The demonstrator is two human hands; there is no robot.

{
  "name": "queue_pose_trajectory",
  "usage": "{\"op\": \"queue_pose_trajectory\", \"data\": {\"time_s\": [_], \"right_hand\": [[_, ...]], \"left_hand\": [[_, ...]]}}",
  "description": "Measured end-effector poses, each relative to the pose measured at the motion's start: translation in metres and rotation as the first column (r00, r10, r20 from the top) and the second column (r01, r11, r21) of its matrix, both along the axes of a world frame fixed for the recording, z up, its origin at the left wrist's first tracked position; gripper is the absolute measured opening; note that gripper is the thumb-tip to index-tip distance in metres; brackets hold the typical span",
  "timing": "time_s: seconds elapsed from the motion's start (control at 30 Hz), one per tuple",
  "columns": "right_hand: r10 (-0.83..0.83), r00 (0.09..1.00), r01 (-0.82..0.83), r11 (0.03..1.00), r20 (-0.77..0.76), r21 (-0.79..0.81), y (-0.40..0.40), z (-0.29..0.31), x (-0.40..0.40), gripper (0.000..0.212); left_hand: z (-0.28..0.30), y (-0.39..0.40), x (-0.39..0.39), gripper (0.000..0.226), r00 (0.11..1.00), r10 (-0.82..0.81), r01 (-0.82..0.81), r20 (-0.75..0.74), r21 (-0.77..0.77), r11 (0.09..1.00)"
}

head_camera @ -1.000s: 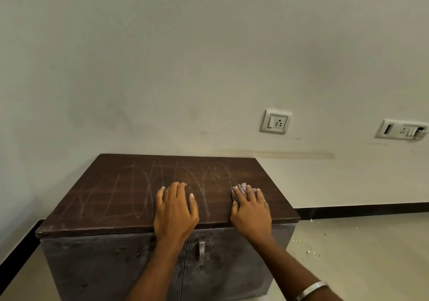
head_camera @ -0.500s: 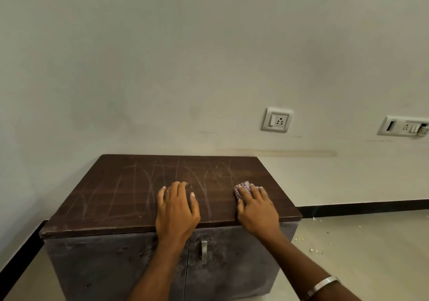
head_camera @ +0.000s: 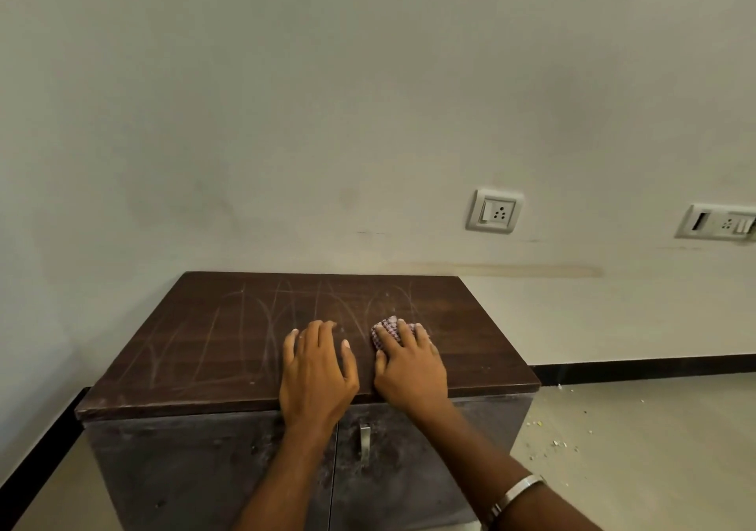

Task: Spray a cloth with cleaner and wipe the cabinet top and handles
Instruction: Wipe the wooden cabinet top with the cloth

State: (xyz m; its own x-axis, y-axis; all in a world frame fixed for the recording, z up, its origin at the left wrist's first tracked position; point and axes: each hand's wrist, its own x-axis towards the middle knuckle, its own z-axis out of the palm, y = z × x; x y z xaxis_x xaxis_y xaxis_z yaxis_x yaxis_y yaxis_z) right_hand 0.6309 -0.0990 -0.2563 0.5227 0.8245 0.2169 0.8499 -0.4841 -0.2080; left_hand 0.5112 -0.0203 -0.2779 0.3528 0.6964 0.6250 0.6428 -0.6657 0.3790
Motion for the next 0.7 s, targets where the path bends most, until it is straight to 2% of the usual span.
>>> {"op": "queue_pose_trajectory", "data": {"time_s": [0.13, 0.33, 0.47, 0.57, 0.7], "right_hand": [[-0.002, 1.0, 0.002, 1.0, 0.001, 0.02, -0.009, -0.002, 0.019, 0.051], [-0.191, 0.982, 0.19, 0.981, -0.016, -0.026, -0.043, 0.005, 0.079, 0.051], [-0.247, 0.969, 0.245, 0.968, -0.023, -0.058, -0.039, 0.005, 0.082, 0.052], [-0.21, 0.978, 0.209, 0.977, -0.013, -0.042, -0.027, 0.004, 0.066, 0.052], [-0.061, 0.998, 0.061, 0.998, 0.005, -0.031, -0.002, 0.003, 0.029, 0.052]], "left_hand": [[0.0, 0.001, -0.001, 0.042, 1.0, -0.003, 0.003, 0.0, -0.003, 1.0], [0.0, 0.0, 0.0, 0.045, 1.0, -0.008, 0.008, -0.001, -0.007, 1.0], [-0.001, 0.0, 0.0, 0.044, 1.0, -0.007, 0.007, -0.006, -0.009, 1.0], [-0.001, 0.001, 0.001, 0.043, 1.0, -0.01, 0.01, -0.003, 0.002, 1.0], [0.0, 0.0, 0.001, 0.043, 1.0, 0.005, -0.005, -0.019, 0.002, 1.0]]}}
